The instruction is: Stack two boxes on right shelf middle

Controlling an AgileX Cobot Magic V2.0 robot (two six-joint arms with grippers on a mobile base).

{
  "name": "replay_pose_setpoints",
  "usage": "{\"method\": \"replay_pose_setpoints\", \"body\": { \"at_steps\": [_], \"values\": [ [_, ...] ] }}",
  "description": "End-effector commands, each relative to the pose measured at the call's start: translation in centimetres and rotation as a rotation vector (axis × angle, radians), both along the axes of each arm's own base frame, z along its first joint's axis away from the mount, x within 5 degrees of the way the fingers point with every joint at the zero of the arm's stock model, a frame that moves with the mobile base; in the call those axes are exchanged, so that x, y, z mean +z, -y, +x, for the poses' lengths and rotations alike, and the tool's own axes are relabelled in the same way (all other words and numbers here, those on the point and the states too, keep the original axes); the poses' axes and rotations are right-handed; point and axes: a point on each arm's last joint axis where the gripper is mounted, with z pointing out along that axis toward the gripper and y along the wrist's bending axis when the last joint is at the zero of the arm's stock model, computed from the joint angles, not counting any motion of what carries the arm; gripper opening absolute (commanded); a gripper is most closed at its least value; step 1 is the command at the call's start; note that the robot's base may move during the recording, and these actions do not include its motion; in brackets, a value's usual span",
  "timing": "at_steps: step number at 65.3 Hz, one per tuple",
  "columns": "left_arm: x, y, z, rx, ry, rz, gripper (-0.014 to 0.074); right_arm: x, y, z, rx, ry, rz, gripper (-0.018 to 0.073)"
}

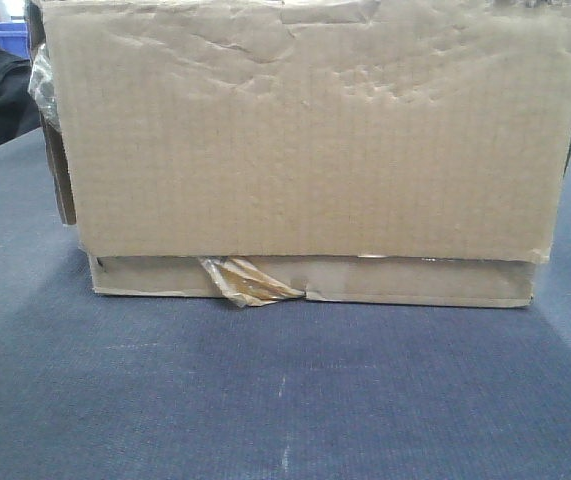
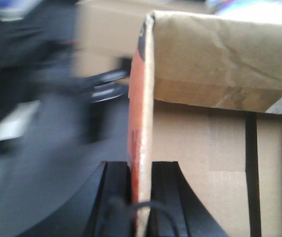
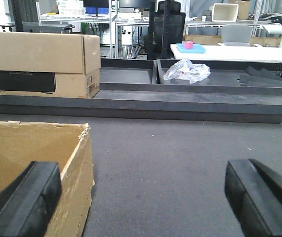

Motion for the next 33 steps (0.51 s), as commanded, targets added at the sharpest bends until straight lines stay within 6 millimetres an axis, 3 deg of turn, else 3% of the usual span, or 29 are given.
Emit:
{"method": "replay_pose_setpoints", "body": {
  "at_steps": [1,13,33],
  "values": [
    [1.5,1.8,-0.8,-0.101,0.08,-0.118,-0.0111,0.2,0.0,0.0,-0.001,0.013,-0.008,0.057],
    [1.0,6.5,-0.2,-0.25,0.061,-0.105,-0.0111,0.2,0.0,0.0,-0.001,0.013,-0.006,0.057],
    [-3.8,14.1,3.4,-0.362,-0.113,0.019,-0.0111,0.3,0.0,0.0,-0.001,0.015,-0.006,0.057]
  ]
}}
